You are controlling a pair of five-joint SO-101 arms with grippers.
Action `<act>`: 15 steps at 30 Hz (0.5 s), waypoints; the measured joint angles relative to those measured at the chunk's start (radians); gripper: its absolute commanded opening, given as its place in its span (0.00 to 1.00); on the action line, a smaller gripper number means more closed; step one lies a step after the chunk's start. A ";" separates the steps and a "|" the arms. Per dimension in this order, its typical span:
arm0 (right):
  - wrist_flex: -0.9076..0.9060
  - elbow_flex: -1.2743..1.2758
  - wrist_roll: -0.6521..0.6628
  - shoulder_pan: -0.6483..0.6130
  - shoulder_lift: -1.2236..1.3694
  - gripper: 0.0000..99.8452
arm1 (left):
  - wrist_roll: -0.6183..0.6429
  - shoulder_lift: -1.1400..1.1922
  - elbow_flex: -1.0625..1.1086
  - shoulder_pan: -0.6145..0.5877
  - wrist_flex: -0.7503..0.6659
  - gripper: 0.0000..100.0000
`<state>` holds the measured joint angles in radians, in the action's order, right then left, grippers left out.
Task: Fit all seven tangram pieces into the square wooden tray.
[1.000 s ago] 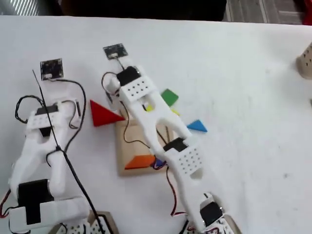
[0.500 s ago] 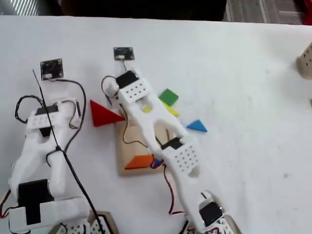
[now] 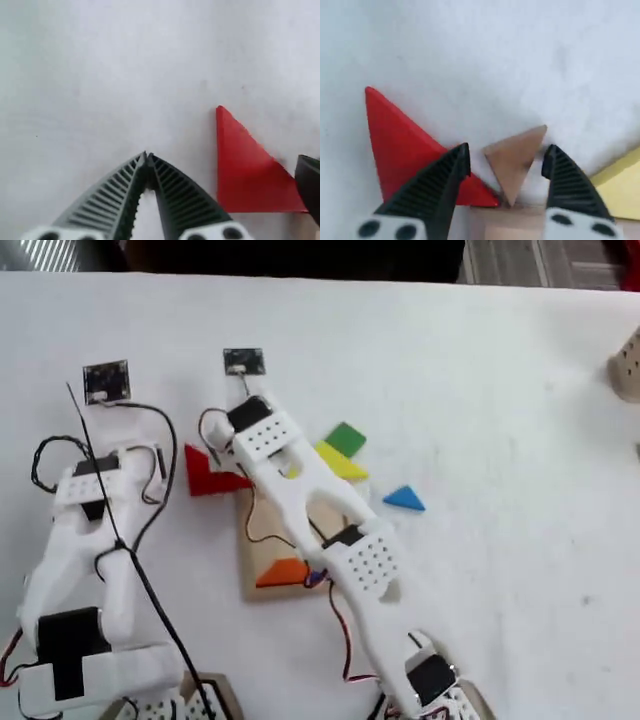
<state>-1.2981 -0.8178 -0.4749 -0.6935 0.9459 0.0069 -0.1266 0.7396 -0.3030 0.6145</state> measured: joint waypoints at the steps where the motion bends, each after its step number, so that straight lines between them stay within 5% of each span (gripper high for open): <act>1: -0.009 -0.003 0.002 0.000 0.003 0.24 | 0.000 0.000 0.000 0.000 0.000 0.02; 8: -0.041 -0.009 0.087 0.011 0.003 0.13 | 0.000 0.000 0.000 0.000 0.000 0.02; 15: -0.069 -0.009 0.115 0.015 0.003 0.23 | 0.000 0.000 0.000 0.000 0.000 0.02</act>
<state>-1.3671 -0.8270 -0.3598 -0.6782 0.9490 0.0069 -0.1266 0.7396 -0.3030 0.6145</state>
